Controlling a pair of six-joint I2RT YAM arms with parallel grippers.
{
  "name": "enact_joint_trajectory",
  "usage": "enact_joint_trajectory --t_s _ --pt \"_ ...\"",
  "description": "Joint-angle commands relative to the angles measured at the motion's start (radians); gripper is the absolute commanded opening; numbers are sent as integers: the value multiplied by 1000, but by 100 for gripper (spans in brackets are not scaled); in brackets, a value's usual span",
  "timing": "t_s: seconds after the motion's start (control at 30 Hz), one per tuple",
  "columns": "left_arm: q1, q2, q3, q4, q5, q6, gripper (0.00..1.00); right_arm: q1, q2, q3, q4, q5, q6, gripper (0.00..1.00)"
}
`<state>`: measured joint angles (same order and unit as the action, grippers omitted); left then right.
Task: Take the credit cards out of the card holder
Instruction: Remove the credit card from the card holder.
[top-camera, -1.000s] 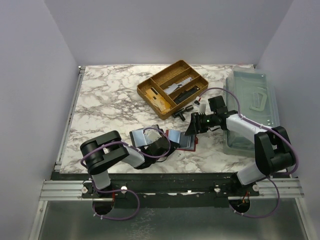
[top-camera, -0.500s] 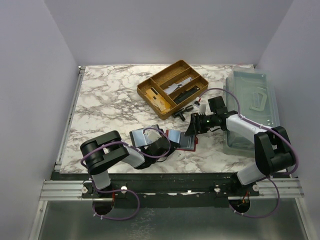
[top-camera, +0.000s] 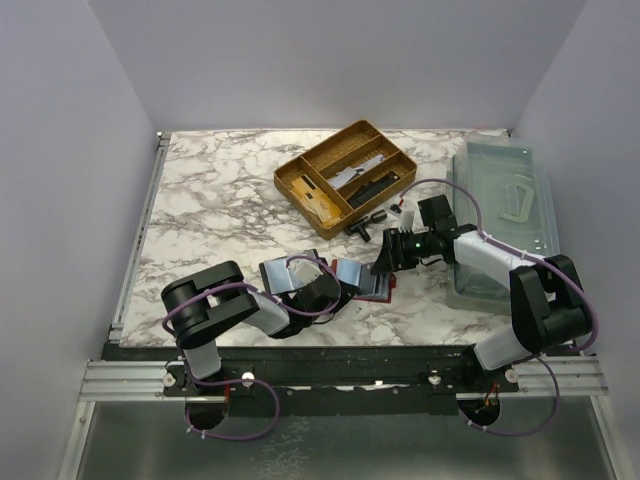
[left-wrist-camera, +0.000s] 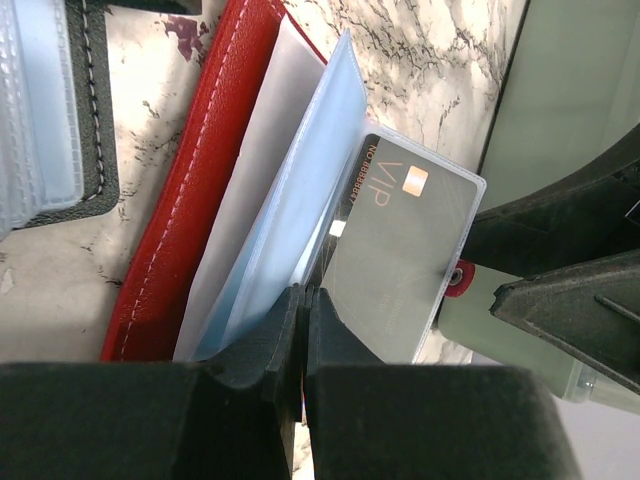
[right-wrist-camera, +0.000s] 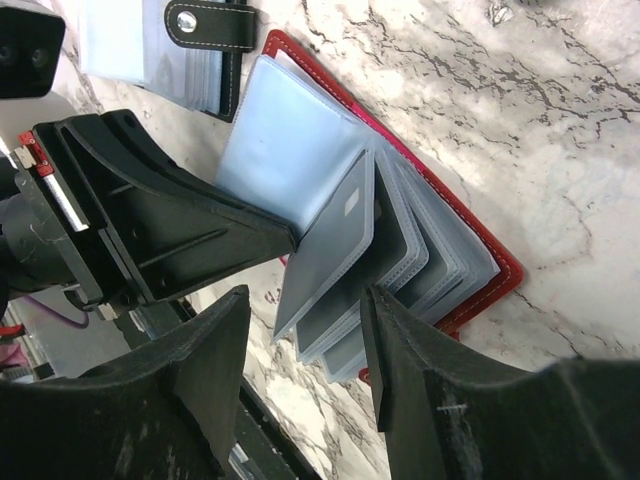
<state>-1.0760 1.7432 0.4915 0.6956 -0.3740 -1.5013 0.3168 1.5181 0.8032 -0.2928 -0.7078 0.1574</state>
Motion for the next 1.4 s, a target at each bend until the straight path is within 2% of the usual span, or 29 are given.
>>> enact_joint_trajectory --t_s 0.0,0.17,0.4,0.47,0.67,0.83,1.13,1.27,1.37 --pt "-6 60 -18 -127 -15 8 4 -3 25 -9 4 -37 5 55" --pt "-8 62 -13 -121 -12 12 4 -2 68 6 0 -40 8 53" --pt "-19 73 5 -116 -8 26 4 -2 81 19 1 22 5 43" --pt "-23 72 11 -116 -9 37 4 -2 66 21 4 4 3 43" --pt "-28 75 22 -117 -6 57 3 -2 41 25 9 -167 -6 53" --pt "-32 75 24 -117 -6 60 3 -3 58 35 -6 -211 -21 53" --pt "-35 79 32 -117 -5 66 3 -2 122 59 -33 -69 -12 47" --pt "-35 80 22 -117 -8 56 3 -3 69 52 -15 15 -22 48" --pt "-35 84 13 -116 -10 41 3 -4 9 46 0 42 -48 52"
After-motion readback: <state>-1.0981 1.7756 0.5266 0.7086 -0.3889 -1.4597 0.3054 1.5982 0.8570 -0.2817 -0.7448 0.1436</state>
